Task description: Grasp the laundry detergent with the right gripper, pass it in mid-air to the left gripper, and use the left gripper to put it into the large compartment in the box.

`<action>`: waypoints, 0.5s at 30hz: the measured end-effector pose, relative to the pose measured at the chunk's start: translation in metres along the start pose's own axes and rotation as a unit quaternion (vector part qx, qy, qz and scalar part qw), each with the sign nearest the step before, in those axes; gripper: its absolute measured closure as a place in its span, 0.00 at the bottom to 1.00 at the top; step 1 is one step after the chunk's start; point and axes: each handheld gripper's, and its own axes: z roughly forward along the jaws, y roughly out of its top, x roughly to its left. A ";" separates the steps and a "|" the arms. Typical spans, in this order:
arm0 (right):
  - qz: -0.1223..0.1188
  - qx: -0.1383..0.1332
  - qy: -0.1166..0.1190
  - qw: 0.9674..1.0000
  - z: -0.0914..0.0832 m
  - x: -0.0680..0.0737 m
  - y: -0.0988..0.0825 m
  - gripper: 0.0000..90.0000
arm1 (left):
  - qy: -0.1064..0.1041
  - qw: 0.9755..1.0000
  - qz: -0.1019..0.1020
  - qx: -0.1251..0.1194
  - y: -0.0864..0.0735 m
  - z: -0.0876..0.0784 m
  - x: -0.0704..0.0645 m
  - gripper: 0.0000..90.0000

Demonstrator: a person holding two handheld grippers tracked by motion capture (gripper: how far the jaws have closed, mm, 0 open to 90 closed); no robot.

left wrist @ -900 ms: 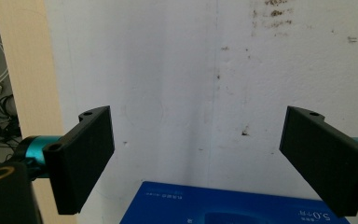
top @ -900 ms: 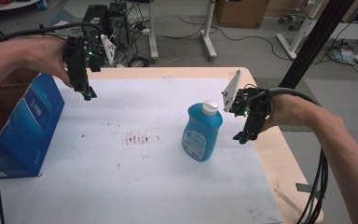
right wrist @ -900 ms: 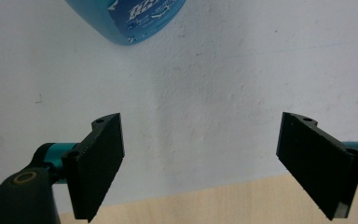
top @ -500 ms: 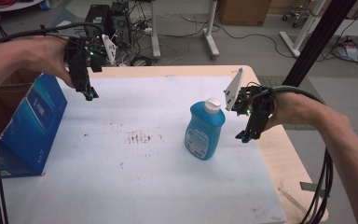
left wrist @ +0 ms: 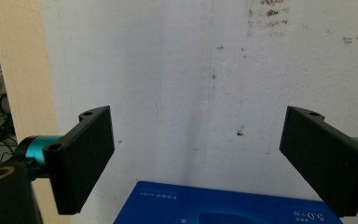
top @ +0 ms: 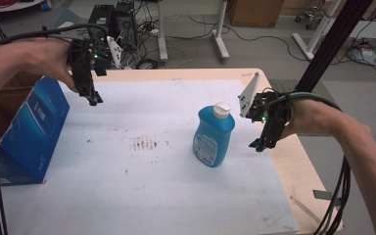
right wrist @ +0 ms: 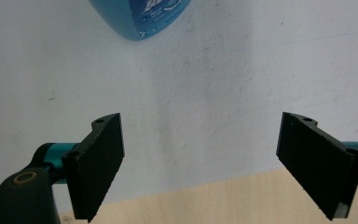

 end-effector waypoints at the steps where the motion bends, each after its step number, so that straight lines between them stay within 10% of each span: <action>1: 0.008 -0.004 0.005 1.000 -0.002 0.001 0.000 0.16 | -0.001 1.000 -0.001 0.000 0.000 0.000 0.000 0.11; 8: 0.065 -0.059 -0.003 0.996 -0.012 0.015 -0.003 0.16 | -0.002 1.000 -0.009 -0.002 -0.003 0.002 0.000 0.11; 15: 0.133 -0.116 -0.008 0.984 -0.010 0.042 -0.005 0.16 | -0.004 1.000 -0.013 -0.013 -0.003 0.002 0.000 0.11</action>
